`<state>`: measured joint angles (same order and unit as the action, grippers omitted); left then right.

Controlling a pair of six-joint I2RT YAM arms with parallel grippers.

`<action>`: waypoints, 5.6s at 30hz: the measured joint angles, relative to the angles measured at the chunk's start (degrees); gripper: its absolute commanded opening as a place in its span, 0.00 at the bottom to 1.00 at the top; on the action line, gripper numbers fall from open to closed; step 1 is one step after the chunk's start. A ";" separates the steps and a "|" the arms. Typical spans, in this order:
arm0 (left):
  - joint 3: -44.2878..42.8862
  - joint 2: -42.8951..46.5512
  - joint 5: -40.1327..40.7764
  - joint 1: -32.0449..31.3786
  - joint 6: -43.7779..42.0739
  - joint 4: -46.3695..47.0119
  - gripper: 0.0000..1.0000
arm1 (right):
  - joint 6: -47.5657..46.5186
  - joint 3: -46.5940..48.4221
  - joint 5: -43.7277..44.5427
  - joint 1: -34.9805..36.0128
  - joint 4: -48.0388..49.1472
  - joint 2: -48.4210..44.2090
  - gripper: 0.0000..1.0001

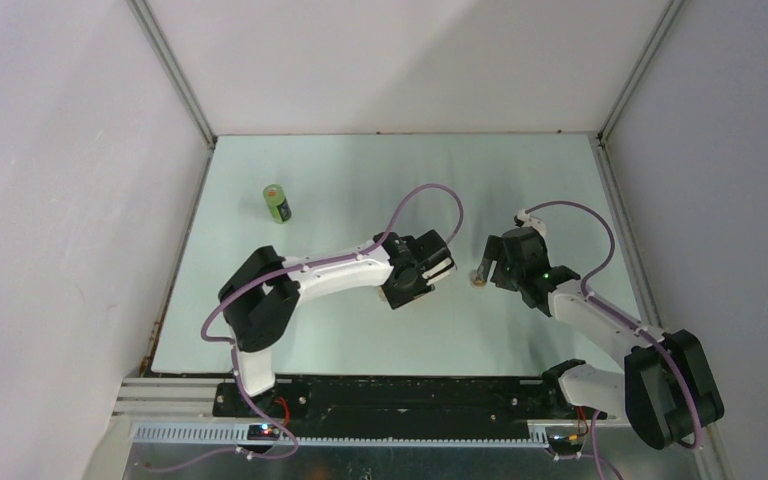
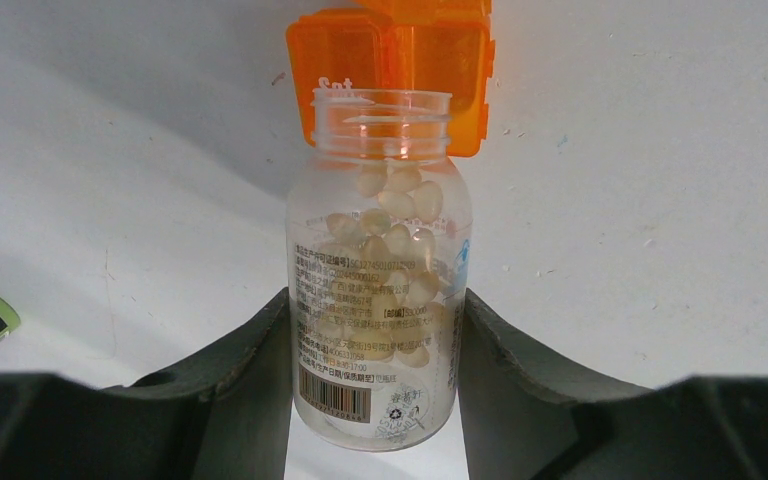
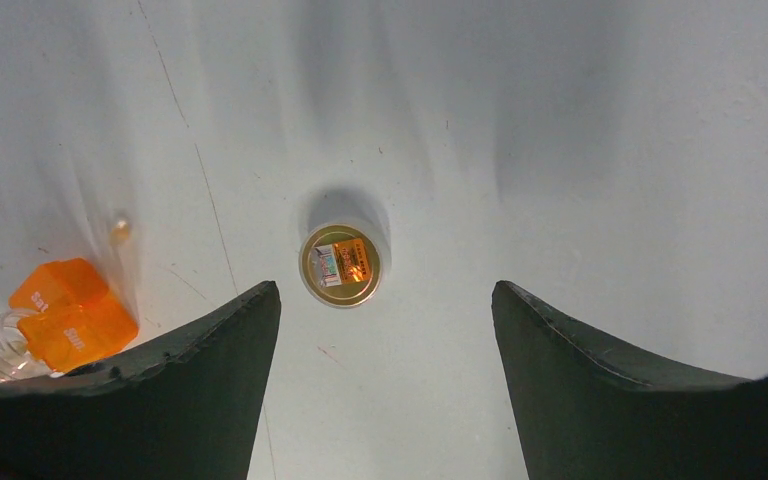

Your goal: Sort the pills into containers

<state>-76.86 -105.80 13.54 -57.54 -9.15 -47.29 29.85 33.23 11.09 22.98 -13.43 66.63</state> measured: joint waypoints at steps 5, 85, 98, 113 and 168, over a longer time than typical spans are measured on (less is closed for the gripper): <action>0.00 0.02 0.04 0.00 0.00 -0.02 0.00 | 0.15 0.00 -0.04 0.00 0.00 0.26 0.81; 11.17 16.00 3.28 -2.01 1.16 7.96 0.00 | -0.07 -0.02 -4.35 -0.72 0.07 1.27 0.81; 26.60 42.40 4.52 0.57 3.17 32.68 0.00 | -1.73 2.62 -2.14 4.26 -2.05 8.07 0.78; 40.19 61.57 10.40 0.90 3.74 64.67 0.00 | -3.37 12.26 5.81 8.46 -8.07 19.32 0.59; 39.12 53.79 -20.44 3.96 -0.50 50.31 0.00 | -15.19 30.38 -59.63 7.41 -7.32 -6.86 0.37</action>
<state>-37.74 -52.01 -6.90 -53.58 -9.65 3.03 14.66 63.61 -48.53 30.39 -20.75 59.77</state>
